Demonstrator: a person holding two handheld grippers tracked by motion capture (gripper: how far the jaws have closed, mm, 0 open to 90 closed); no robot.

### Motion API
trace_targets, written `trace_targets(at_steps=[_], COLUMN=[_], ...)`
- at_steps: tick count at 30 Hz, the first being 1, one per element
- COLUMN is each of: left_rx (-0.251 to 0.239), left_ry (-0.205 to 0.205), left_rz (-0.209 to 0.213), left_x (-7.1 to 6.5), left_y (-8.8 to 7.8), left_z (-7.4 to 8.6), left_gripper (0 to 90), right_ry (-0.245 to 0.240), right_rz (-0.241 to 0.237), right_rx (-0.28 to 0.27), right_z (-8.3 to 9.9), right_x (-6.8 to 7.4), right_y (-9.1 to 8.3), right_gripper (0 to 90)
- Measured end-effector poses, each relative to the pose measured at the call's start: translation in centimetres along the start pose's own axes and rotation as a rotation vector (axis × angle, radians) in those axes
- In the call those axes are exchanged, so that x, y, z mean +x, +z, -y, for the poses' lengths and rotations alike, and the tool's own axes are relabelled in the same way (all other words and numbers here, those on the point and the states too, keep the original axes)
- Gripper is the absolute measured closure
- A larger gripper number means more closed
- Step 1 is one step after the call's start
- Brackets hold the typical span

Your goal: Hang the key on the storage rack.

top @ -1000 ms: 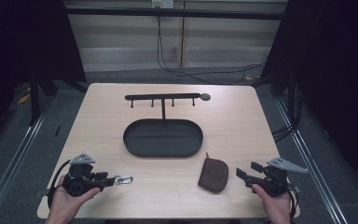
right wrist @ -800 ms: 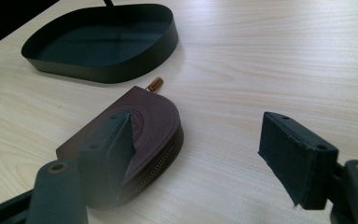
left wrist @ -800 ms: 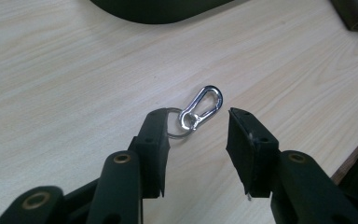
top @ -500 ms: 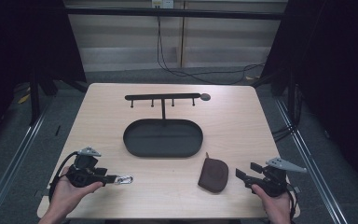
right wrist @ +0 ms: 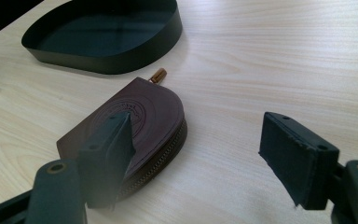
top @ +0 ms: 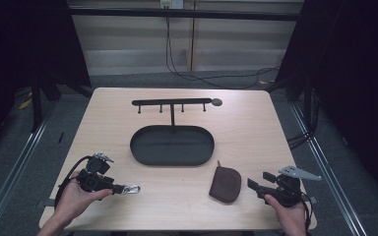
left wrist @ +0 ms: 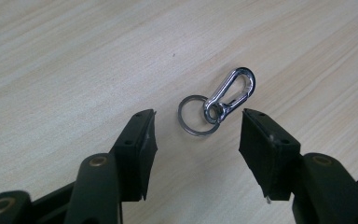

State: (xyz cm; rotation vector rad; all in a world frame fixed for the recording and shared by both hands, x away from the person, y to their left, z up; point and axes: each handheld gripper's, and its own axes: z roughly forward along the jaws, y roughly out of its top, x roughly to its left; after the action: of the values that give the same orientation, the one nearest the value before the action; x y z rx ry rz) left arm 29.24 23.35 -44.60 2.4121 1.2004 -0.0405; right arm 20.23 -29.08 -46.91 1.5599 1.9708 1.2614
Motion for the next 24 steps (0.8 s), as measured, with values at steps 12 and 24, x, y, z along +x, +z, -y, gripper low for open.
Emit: trace_targets(at_steps=[12, 24], left_rx=[0.116, 0.183], left_ry=[-0.006, 0.025], left_rz=[0.018, -0.033], left_x=[0.7, -0.5], left_y=[1.3, 2.3], left_z=[-1.2, -2.7], left_gripper=[48.2, 46.0], right_ry=[-0.010, -0.009], right_rz=[-0.002, -0.006], right_rx=[0.018, 0.024], right_z=[0.0, 0.0], right_x=[0.1, 0.0], right_y=[0.2, 0.3], right_gripper=[25.4, 25.0])
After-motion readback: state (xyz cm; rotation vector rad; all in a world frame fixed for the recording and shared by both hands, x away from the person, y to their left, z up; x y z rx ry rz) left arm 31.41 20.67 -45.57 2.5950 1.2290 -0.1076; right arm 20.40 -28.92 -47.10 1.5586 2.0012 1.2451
